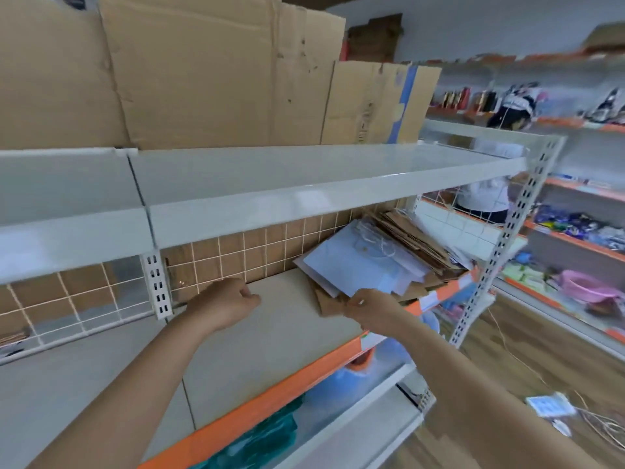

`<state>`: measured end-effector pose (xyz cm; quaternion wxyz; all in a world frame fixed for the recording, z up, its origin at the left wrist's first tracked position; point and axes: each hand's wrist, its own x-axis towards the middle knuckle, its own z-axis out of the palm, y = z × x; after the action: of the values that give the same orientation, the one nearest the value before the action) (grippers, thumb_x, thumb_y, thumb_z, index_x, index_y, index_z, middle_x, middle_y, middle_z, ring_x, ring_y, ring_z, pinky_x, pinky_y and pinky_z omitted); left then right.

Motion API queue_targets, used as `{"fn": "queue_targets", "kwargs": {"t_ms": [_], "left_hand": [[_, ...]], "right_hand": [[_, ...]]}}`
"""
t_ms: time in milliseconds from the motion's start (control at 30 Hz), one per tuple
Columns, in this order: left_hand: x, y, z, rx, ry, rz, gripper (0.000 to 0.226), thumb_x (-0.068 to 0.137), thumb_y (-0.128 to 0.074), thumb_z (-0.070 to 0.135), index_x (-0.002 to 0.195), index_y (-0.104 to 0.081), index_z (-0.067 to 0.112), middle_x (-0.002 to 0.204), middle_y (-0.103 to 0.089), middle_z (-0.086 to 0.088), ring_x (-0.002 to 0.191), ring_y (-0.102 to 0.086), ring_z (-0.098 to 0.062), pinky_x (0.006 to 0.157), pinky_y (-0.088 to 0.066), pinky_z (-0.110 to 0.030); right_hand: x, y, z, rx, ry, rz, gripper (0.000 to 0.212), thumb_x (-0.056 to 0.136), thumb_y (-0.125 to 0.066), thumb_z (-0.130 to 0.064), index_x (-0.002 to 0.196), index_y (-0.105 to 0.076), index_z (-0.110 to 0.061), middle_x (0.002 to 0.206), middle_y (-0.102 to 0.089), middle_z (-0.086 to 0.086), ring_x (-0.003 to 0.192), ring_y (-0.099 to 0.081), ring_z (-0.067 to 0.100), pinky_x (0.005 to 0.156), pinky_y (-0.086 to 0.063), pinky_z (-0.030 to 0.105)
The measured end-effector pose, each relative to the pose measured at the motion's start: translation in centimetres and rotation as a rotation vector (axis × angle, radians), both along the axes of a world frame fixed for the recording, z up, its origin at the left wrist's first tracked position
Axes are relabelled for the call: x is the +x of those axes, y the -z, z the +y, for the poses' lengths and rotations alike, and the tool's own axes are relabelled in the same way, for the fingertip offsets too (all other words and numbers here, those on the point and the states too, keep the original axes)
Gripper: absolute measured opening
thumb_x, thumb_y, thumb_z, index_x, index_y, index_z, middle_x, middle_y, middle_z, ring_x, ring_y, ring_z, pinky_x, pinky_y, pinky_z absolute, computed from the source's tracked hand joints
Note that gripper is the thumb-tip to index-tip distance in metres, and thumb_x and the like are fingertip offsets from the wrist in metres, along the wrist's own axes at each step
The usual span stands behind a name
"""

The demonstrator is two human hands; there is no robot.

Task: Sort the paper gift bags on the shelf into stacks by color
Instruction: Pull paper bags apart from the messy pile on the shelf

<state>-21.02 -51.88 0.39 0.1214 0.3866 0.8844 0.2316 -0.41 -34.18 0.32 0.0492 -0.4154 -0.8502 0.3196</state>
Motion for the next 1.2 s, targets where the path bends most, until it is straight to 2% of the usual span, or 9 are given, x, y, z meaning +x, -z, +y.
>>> {"fn": "queue_targets", "kwargs": {"t_ms": [167, 300, 367, 500, 633, 800, 900, 1100, 1200], "left_hand": [[-0.5, -0.7, 8.2, 0.038, 0.038, -0.026, 0.025, 0.085, -0.057, 0.041, 0.08, -0.063, 0.018, 0.083, -0.065, 0.001, 0.076, -0.064, -0.02, 0.071, -0.049, -0.031], [0.1, -0.9, 13.7, 0.008, 0.099, -0.058, 0.023, 0.085, -0.056, 0.038, 0.072, -0.059, 0.02, 0.074, -0.061, -0.003, 0.063, -0.059, -0.02, 0.061, -0.043, -0.029], [0.5, -0.8, 16.4, 0.002, 0.117, -0.067, 0.023, 0.086, -0.056, 0.038, 0.07, -0.057, 0.021, 0.073, -0.06, -0.001, 0.062, -0.057, -0.018, 0.061, -0.041, -0.028], [1.4, -0.9, 21.4, 0.021, 0.122, -0.083, 0.023, 0.085, -0.058, 0.036, 0.071, -0.054, 0.018, 0.073, -0.057, -0.004, 0.066, -0.055, -0.021, 0.063, -0.042, -0.031], [3.5, -0.8, 27.0, 0.049, 0.083, -0.092, 0.02, 0.086, -0.059, 0.036, 0.076, -0.058, 0.018, 0.078, -0.061, -0.005, 0.069, -0.057, -0.021, 0.065, -0.046, -0.033], [7.0, -0.4, 34.6, 0.157, -0.027, -0.072, 0.023, 0.086, -0.059, 0.037, 0.071, -0.053, 0.021, 0.067, -0.056, 0.002, 0.061, -0.052, -0.017, 0.061, -0.039, -0.028], [9.6, -0.4, 39.2, 0.193, -0.09, -0.065, 0.026, 0.086, -0.057, 0.036, 0.065, -0.052, 0.02, 0.064, -0.054, 0.006, 0.064, -0.053, -0.016, 0.064, -0.042, -0.03], [14.1, 0.2, 46.9, 0.253, -0.162, -0.153, 0.02, 0.087, -0.055, 0.035, 0.075, -0.055, 0.02, 0.074, -0.057, 0.0, 0.068, -0.055, -0.018, 0.066, -0.042, -0.029], [15.2, 0.9, 49.9, 0.179, -0.236, -0.207, 0.022, 0.09, -0.054, 0.034, 0.076, -0.054, 0.017, 0.073, -0.059, -0.003, 0.067, -0.06, -0.021, 0.069, -0.051, -0.032]], "right_hand": [[1.1, -0.7, 7.8, 0.07, 0.072, -0.007, 0.026, 0.087, -0.06, -0.04, 0.104, -0.06, -0.02, 0.087, -0.061, -0.006, 0.075, -0.056, 0.012, 0.06, -0.043, 0.023], [1.9, -0.8, 12.9, 0.054, 0.128, -0.006, 0.028, 0.089, -0.06, -0.035, 0.104, -0.063, -0.012, 0.096, -0.063, 0.005, 0.084, -0.057, 0.02, 0.077, -0.05, 0.031], [2.4, -1.0, 15.4, 0.066, 0.13, -0.01, 0.033, 0.089, -0.059, -0.032, 0.103, -0.065, -0.003, 0.084, -0.062, 0.007, 0.075, -0.056, 0.02, 0.066, -0.046, 0.029], [3.1, -1.6, 20.5, 0.066, 0.136, 0.016, 0.022, 0.088, -0.057, -0.029, 0.087, -0.063, -0.008, 0.077, -0.062, 0.01, 0.063, -0.055, 0.018, 0.053, -0.043, 0.024], [3.6, -2.1, 26.5, 0.134, 0.135, 0.056, 0.029, 0.079, -0.055, -0.036, 0.087, -0.068, -0.011, 0.084, -0.071, 0.013, 0.077, -0.064, 0.024, 0.066, -0.051, 0.031], [4.4, -1.5, 35.6, 0.174, 0.106, 0.108, 0.017, 0.087, -0.054, -0.031, 0.092, -0.063, -0.018, 0.087, -0.068, 0.007, 0.081, -0.062, 0.026, 0.068, -0.051, 0.03], [5.2, -0.5, 41.2, 0.17, 0.083, 0.061, 0.023, 0.087, -0.055, -0.031, 0.099, -0.064, -0.014, 0.082, -0.061, 0.003, 0.084, -0.057, 0.025, 0.074, -0.048, 0.032], [5.9, 2.8, 50.5, 0.192, -0.016, -0.114, 0.037, 0.093, -0.05, -0.034, 0.115, -0.058, -0.005, 0.119, -0.061, 0.014, 0.102, -0.054, 0.028, 0.077, -0.035, 0.028], [6.1, 4.6, 53.6, 0.165, -0.044, -0.193, 0.047, 0.096, -0.045, -0.039, 0.125, -0.051, -0.002, 0.126, -0.057, 0.017, 0.114, -0.053, 0.032, 0.079, -0.035, 0.028]]}}
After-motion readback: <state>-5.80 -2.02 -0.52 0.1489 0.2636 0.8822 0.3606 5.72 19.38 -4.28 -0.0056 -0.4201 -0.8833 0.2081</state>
